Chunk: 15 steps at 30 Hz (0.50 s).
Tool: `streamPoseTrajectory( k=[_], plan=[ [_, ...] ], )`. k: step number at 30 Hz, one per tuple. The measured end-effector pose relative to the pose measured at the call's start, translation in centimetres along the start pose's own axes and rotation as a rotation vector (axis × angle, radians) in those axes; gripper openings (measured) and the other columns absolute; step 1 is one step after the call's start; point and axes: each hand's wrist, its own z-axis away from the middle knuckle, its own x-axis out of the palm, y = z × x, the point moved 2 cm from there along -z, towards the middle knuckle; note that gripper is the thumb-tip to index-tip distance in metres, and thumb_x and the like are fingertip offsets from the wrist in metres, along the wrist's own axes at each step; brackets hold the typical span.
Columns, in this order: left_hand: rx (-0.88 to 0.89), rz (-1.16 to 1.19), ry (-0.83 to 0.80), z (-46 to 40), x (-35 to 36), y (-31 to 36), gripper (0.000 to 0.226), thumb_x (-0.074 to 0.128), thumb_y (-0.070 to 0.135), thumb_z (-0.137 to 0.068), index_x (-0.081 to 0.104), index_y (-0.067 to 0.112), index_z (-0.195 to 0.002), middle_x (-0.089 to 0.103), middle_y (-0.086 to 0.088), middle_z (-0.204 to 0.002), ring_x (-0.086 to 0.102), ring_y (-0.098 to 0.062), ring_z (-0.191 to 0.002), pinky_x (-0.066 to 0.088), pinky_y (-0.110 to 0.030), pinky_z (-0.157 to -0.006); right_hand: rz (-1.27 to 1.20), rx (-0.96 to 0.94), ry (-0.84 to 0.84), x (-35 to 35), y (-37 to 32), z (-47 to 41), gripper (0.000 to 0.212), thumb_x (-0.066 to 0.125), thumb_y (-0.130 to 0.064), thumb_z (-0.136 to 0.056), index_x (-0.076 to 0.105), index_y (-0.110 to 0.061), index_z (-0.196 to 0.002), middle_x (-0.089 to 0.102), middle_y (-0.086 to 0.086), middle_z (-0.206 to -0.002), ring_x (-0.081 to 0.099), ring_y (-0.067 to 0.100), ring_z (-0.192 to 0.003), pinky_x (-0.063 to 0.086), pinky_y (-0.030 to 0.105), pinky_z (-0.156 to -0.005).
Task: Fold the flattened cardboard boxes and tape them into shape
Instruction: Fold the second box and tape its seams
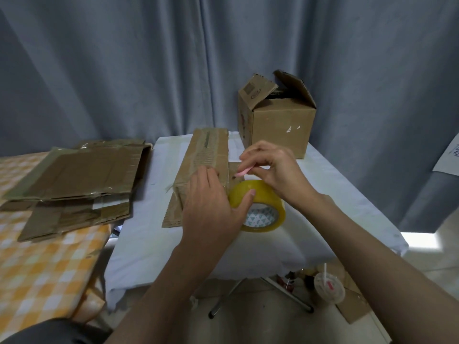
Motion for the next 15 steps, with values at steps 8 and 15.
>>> streamPoseTrajectory(
  k=[8,15],
  plan=[
    [0.009,-0.026,-0.004,-0.1,0.0,-0.2,0.067,0.057,0.065,-0.085,0.052,0.007,-0.12,0.053,-0.007,-0.112,0.05,-0.023,-0.106,0.045,-0.037,-0.09,0.299,0.672,-0.098,-0.2,6.4,1.5,0.026,0.065,0.012,-0.078,0.08,-0.009,-0.077,0.073,0.012,-0.09,0.069,0.021,-0.085,0.056,0.031,-0.084],
    [0.018,-0.048,0.011,-0.2,-0.2,-0.3,0.067,0.057,0.068,-0.083,0.054,0.009,-0.115,0.053,-0.005,-0.108,0.05,-0.022,-0.103,0.046,-0.039,-0.087,0.299,0.757,-0.428,-1.7,5.7,1.3,0.02,0.072,0.002,-0.078,0.082,-0.015,-0.085,0.074,-0.003,-0.078,0.065,0.009,-0.077,0.048,0.019,-0.07]
  ],
)
